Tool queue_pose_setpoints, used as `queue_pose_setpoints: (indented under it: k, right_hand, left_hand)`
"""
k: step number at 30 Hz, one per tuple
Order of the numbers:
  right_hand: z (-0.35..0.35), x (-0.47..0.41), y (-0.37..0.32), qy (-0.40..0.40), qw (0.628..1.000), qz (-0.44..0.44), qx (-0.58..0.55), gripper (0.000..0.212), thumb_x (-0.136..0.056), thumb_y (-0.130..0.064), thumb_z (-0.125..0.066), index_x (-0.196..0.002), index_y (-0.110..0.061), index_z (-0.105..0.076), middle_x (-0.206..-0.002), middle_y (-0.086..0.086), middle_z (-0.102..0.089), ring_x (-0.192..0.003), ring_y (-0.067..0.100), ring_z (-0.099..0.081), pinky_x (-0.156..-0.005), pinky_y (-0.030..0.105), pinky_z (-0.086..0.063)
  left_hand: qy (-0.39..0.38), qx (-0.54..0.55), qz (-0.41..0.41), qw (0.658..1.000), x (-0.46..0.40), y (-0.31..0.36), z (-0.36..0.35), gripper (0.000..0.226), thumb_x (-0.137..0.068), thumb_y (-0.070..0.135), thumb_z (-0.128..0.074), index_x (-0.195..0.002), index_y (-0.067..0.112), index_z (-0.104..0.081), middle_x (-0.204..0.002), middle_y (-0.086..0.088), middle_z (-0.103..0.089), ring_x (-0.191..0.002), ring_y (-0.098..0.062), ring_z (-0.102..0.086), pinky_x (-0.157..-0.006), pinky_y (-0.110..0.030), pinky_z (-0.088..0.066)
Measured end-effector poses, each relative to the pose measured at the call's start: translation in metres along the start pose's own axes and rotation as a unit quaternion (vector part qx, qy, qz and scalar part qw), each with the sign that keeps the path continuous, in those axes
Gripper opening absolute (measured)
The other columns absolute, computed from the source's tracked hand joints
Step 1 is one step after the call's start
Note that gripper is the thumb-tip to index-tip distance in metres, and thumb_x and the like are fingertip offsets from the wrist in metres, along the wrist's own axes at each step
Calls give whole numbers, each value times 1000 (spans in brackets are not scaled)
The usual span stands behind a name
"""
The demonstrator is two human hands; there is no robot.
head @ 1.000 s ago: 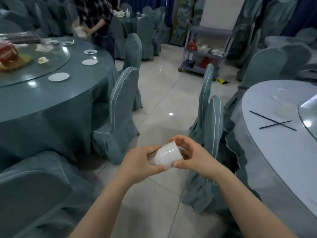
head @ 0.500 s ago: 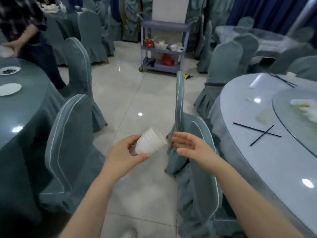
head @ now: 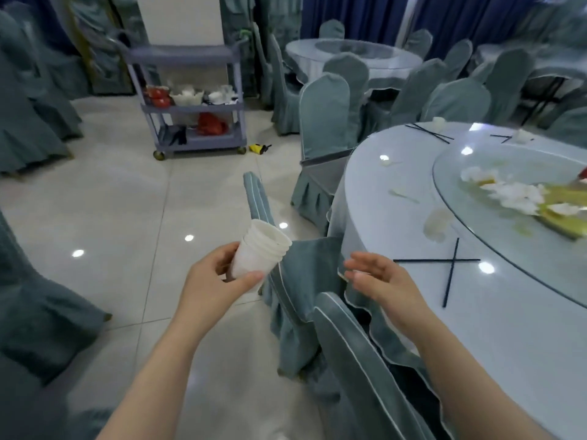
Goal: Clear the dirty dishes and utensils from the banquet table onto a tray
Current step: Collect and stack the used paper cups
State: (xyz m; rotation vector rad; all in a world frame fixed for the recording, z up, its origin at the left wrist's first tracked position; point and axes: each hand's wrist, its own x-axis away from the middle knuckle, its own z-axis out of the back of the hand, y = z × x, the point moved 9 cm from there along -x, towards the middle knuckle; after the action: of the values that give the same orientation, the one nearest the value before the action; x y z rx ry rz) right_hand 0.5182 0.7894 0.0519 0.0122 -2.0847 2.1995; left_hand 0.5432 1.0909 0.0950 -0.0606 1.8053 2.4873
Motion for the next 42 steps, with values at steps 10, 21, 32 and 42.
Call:
queue_pose_setpoints:
  k: [10,21,32,42]
  right_hand:
    - [-17,-141,9,28,999,-31,-22,29,-88,-6,-64,-108,-27,-68,-110,0,-72,-104,18,-68,-89,35,-52]
    - [-126,-340,7,90,992,-55,-73,26,-90,-5,-61,-111,-20,-66,-110,3,-72,-97,17,-69,-79,30,-53]
    - [-140,-481,16,207,972,-87,-66,26,-90,-8,-62,-112,-21,-65,-107,-2,-73,-101,17,-68,-86,35,-54]
    - [-101,-616,44,261,956,-119,-64,25,-90,-5,-61,-108,-21,-65,-101,-6,-74,-98,17,-68,-78,25,-53]
  left_hand:
    - [2,55,35,998,-158,-29,15,47,-69,27,-81,-112,37,-66,-104,17,-71,-95,0,-66,-76,-19,-49]
    - [-31,96,43,994,-378,-87,96,45,-77,17,-76,-116,35,-64,-106,17,-71,-96,2,-66,-76,-17,-47]
    - [-143,56,29,988,-592,-106,93,47,-77,14,-76,-122,25,-64,-106,14,-72,-93,-3,-67,-68,-11,-48]
    - [-227,6,8,974,-756,-94,9,49,-76,16,-78,-117,36,-60,-103,21,-68,-89,5,-65,-69,-15,-47]
